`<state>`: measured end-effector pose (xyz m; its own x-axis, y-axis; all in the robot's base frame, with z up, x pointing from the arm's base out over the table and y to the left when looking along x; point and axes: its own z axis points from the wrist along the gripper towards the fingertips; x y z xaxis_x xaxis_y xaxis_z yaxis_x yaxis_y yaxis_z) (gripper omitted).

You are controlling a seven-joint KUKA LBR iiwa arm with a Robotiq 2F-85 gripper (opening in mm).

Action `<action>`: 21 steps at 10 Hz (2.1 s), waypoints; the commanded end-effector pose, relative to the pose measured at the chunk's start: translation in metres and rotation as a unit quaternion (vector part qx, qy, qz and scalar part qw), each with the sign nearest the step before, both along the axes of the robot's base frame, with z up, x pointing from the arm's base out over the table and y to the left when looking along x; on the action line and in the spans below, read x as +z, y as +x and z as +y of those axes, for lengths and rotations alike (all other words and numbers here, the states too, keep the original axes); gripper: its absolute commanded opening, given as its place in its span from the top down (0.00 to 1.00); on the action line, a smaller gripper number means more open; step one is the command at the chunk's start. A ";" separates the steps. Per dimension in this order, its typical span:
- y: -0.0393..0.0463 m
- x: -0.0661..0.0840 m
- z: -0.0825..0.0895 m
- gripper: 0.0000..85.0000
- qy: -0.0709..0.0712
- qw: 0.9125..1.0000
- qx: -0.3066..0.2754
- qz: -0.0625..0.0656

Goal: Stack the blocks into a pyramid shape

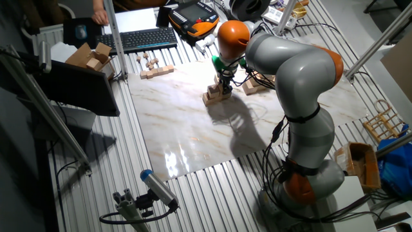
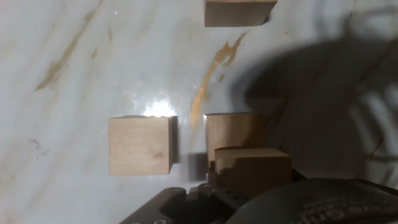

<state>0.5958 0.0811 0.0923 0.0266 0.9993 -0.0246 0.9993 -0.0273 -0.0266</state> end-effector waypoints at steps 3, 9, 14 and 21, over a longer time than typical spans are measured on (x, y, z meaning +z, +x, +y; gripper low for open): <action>0.0032 0.006 0.003 0.40 -0.002 1.000 -0.009 -0.001; 0.0034 0.006 0.002 0.20 -0.009 1.000 -0.010 -0.003; 0.0101 0.027 0.005 0.20 -0.001 1.000 0.000 0.008; 0.0163 0.063 0.006 0.20 0.018 0.993 0.116 0.003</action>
<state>0.6121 0.0876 0.1548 -0.1626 0.9866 0.0124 0.9862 0.1629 -0.0279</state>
